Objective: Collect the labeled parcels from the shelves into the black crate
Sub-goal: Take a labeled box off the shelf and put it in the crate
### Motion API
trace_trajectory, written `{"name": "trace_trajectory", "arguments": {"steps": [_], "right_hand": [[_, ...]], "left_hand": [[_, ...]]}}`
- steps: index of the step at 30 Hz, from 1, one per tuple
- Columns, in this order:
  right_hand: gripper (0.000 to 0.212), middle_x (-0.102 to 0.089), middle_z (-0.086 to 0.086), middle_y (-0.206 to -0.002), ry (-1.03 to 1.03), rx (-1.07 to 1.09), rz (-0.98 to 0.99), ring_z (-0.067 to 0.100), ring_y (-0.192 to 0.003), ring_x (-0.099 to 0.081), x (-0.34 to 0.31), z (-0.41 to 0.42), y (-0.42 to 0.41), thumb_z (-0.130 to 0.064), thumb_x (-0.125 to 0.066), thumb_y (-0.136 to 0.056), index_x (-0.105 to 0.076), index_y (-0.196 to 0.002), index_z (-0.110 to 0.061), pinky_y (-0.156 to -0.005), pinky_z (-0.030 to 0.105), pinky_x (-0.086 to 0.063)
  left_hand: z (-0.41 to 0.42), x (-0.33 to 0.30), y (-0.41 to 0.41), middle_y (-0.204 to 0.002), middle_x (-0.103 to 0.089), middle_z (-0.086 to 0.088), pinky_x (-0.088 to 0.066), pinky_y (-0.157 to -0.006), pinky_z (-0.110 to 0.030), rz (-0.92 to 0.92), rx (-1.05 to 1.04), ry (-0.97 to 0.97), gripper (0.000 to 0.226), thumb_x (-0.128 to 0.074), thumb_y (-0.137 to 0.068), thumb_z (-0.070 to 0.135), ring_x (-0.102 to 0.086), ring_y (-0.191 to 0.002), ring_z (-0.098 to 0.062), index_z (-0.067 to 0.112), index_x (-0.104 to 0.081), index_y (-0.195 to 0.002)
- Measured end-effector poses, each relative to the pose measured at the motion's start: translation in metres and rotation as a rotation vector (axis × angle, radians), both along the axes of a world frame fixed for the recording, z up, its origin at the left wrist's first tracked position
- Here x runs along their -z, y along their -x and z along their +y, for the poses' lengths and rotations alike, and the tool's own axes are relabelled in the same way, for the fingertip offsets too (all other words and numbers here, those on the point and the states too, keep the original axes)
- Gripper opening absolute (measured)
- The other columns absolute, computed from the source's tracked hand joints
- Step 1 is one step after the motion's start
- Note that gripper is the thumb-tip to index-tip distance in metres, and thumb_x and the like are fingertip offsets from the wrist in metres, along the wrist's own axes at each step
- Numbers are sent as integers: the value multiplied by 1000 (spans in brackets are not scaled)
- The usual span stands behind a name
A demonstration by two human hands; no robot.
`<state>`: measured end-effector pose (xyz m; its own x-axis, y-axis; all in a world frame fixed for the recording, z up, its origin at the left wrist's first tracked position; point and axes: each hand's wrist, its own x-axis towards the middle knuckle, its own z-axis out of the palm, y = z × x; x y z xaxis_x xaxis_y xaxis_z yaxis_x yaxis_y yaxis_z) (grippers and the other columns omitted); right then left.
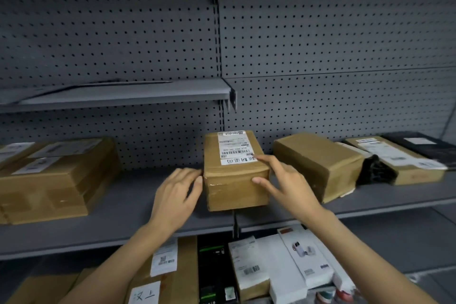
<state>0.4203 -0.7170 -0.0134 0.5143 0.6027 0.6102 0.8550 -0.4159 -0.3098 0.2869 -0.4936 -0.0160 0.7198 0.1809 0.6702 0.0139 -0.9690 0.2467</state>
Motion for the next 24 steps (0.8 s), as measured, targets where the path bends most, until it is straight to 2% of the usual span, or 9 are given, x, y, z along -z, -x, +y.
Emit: {"name": "trace_trajectory", "arguments": {"steps": [2,3,7,9,12,15,17,21,24], "right_hand": [[60,-56,-9,-87,-11,57,-58,18,-86,-58,-7,-20,-2,-60,-41,-87,-44,-134,-24,-64,21,-32],[61,-58,-7,-85,-20,80,-63,18,-83,-58,-9,-31,-3,-61,-41,-86,-46,-133,-23,-64,21,-32],[59,-64,4,-93,-71,152,-51,22,-87,-57,-18,-80,-5,-65,-38,-86,-45,-132,-28,-66,32,-47],[58,-65,3,-105,-92,182,-106,21,-92,-57,-25,-107,-3,-63,-40,-87,-47,-131,-25,-72,31,-47],[53,-58,1,-130,-120,233,-151,14,-111,-50,-32,-157,-1,-55,-48,-87,-48,-130,-25,-88,27,-41],[51,-56,0,-133,-106,301,-186,11,-114,-46,-30,-217,1,-54,-50,-87,-44,-129,-27,-89,24,-38],[50,-58,3,-131,-89,347,-204,11,-110,-47,-25,-262,3,-54,-49,-88,-46,-129,-25,-86,23,-38],[53,-57,5,-132,-74,478,-143,13,-109,-47,-9,-360,16,-58,-50,-86,-44,-130,-28,-88,23,-35],[52,-55,2,-134,-63,585,-121,12,-112,-46,4,-438,33,-49,-56,-84,-49,-128,-24,-89,19,-33]], "left_hand": [[-16,-8,-10,-101,-67,-1,-40,-73,-23,-13,28,-14,51,-27,-91,36,-57,-93,-16,7,-66,-106],[-25,-11,-16,-100,-67,-1,-40,-73,-23,-16,35,-31,49,-28,-90,33,-57,-92,-16,7,-66,-106],[-65,-26,-36,-99,-67,1,-46,-70,-25,-23,74,-92,42,-36,-86,33,-60,-89,-17,10,-66,-105],[-89,-33,-43,-98,-67,2,-46,-67,-26,-36,95,-131,41,-39,-84,35,-58,-87,-16,12,-66,-104],[-132,-41,-56,-96,-67,5,-45,-65,-25,-24,134,-184,41,-39,-82,36,-55,-86,-13,14,-66,-103],[-185,-42,-73,-94,-68,3,-48,-65,-26,-11,190,-244,38,-42,-80,34,-60,-83,-16,13,-67,-100],[-227,-40,-85,-92,-68,2,-48,-64,-26,-9,243,-247,33,-49,-78,30,-62,-82,-18,12,-67,-98],[-323,-28,-110,-90,-69,2,-45,-65,-25,-9,373,-247,36,-44,-78,32,-62,-81,-18,11,-68,-95],[-401,-13,-126,-89,-68,0,-45,-63,-28,7,506,-216,27,-53,-77,27,-61,-80,-22,11,-67,-94]]}}
